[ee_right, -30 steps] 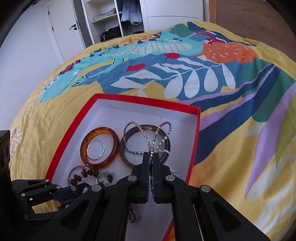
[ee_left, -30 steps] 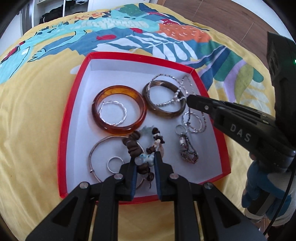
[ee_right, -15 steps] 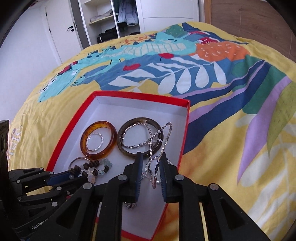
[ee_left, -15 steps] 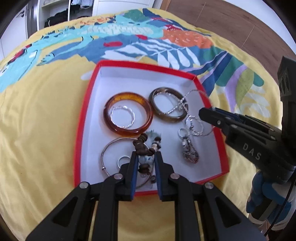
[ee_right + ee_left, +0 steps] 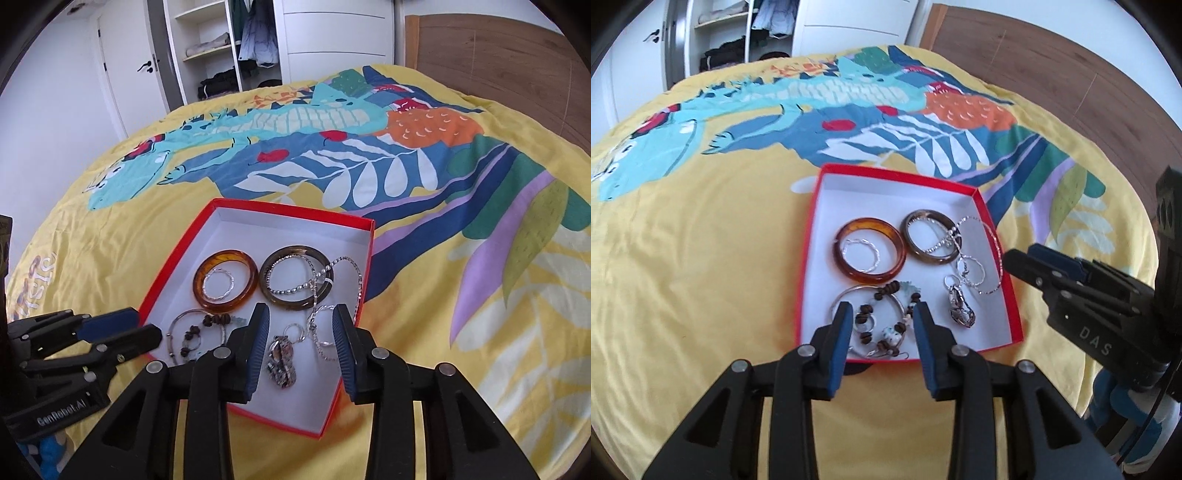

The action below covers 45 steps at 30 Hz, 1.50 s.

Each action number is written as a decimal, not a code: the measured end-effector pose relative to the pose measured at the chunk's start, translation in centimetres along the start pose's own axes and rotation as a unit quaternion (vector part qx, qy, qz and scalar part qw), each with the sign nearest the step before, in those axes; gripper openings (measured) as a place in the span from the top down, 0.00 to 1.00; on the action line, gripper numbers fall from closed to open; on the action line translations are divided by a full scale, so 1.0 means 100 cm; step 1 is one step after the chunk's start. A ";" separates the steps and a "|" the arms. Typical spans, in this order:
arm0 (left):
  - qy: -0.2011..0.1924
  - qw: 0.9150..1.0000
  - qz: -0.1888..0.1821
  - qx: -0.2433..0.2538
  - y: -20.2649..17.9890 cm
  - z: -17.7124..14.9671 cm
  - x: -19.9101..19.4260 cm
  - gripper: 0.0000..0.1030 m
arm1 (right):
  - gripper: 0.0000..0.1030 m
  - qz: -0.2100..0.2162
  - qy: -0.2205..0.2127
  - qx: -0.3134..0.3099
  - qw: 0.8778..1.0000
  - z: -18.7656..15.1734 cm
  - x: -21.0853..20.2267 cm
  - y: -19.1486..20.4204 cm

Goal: Organize jewelry

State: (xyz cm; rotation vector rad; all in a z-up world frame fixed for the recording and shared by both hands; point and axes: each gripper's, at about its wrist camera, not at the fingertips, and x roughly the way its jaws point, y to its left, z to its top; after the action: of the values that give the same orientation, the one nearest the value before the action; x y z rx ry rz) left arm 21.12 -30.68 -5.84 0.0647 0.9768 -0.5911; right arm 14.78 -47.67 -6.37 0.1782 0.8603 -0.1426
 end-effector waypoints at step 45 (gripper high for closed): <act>-0.134 0.968 0.196 -0.084 0.088 -0.151 -0.274 0.64 | 0.42 0.080 -0.052 -0.061 0.994 -0.120 -0.175 0.172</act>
State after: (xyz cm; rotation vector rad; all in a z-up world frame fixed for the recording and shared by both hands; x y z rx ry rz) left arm 2.65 -6.44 5.53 0.0257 0.7193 -0.1451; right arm -2.01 -27.42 0.95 0.1236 0.7461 0.0496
